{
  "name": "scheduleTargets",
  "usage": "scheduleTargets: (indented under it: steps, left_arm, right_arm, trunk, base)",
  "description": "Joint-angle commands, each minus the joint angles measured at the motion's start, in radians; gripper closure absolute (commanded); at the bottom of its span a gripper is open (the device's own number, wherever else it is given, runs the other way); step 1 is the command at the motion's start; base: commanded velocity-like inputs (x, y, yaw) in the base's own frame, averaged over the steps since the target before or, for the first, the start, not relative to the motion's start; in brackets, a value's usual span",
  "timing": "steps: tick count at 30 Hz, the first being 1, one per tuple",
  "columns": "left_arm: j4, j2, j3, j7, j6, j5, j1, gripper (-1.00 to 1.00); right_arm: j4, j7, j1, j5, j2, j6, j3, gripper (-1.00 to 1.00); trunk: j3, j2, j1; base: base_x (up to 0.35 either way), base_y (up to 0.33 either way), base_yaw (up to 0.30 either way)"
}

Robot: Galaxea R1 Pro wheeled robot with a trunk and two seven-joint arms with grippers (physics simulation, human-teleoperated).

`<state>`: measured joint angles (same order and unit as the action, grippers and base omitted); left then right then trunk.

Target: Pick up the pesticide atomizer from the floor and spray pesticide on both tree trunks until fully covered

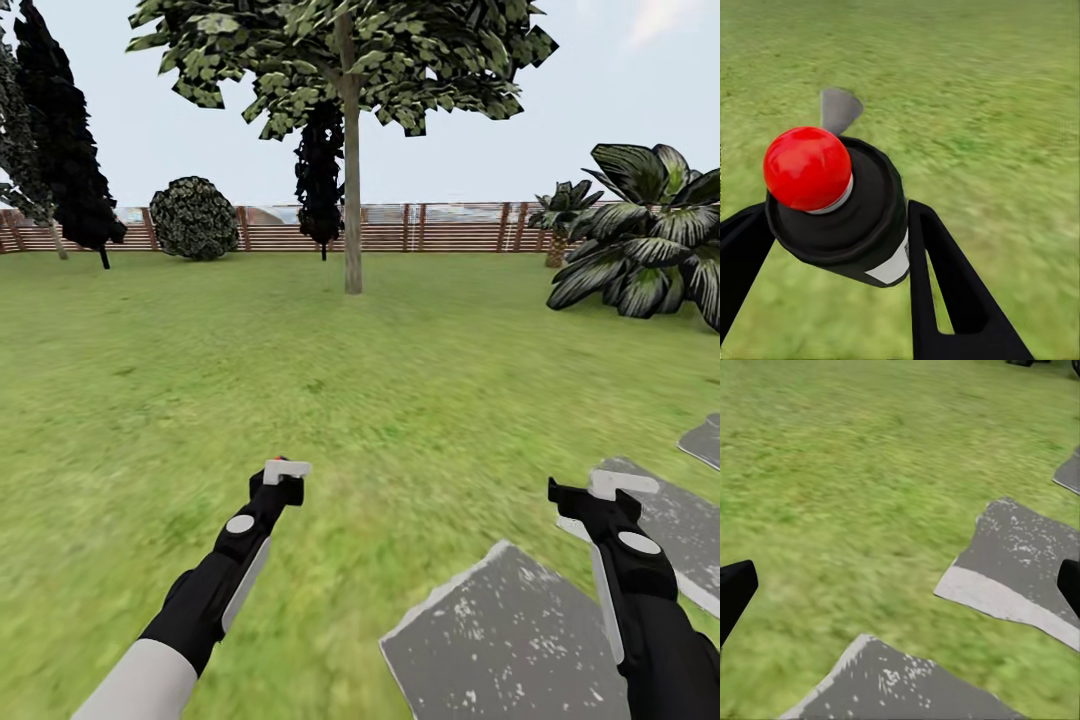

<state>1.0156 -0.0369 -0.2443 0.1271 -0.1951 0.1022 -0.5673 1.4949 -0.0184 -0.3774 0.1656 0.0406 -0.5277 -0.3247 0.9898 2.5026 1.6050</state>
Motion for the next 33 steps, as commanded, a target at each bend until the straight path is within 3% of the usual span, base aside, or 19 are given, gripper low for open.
scheduleTargets:
  steps: [1, 2, 3, 6, 13, 22, 25, 33]
  left_arm:
    - [0.0, 0.001, 0.0, 0.001, -0.007, -0.002, 0.0, 1.0]
    - [-0.001, 0.002, 0.001, 0.001, -0.029, -0.004, 0.0, 1.0]
    - [-0.002, 0.009, 0.002, 0.001, -0.096, -0.008, 0.0, 1.0]
    - [-0.002, 0.033, 0.003, 0.002, -0.176, -0.011, 0.0, 1.0]
    - [0.001, 0.041, 0.003, 0.002, -0.247, -0.038, 0.0, 1.0]
    - [0.005, 0.036, 0.001, -0.002, -0.258, -0.044, 0.0, 1.0]
    - [0.05, 0.019, -0.001, -0.02, -0.259, -0.041, 0.0, 1.0]
    - [0.125, 0.004, -0.001, -0.042, -0.259, -0.039, 0.0, 1.0]
  right_arm:
    - [0.0, 0.0, 0.0, 0.0, 0.0, 0.0, 0.0, -1.0]
    - [0.0, -0.001, 0.0, 0.0, 0.0, 0.0, 0.001, -1.0]
    - [-0.001, -0.001, 0.0, 0.001, -0.001, 0.0, 0.001, -1.0]
    - [0.0, -0.001, 0.0, 0.001, -0.001, 0.0, 0.001, -1.0]
    - [0.001, -0.001, 0.0, 0.002, -0.005, 0.0, 0.002, -1.0]
    - [0.001, -0.001, 0.0, 0.002, -0.001, 0.0, 0.001, -1.0]
    - [0.001, -0.001, 0.0, 0.002, -0.001, 0.0, 0.001, -1.0]
    - [0.001, -0.001, 0.0, 0.002, -0.001, 0.0, 0.001, -1.0]
  trunk:
    - [0.0, 0.0, 0.0]
    - [0.0, 0.0, 0.0]
    - [0.0, 0.0, 0.0]
    - [0.0, 0.0, 0.0]
    - [0.0, 0.0, 0.0]
    - [0.0, 0.0, 0.0]
    - [0.0, 0.0, 0.0]
    - [0.0, 0.0, 0.0]
  base:
    - [0.337, 0.0, 0.0]
    - [0.337, 0.0, 0.0]
    - [0.337, 0.0, 0.0]
    - [0.337, 0.0, 0.0]
    - [0.337, 0.0, 0.0]
    - [0.337, 0.0, 0.0]
    - [0.337, 0.0, 0.0]
    - [0.337, 0.0, 0.0]
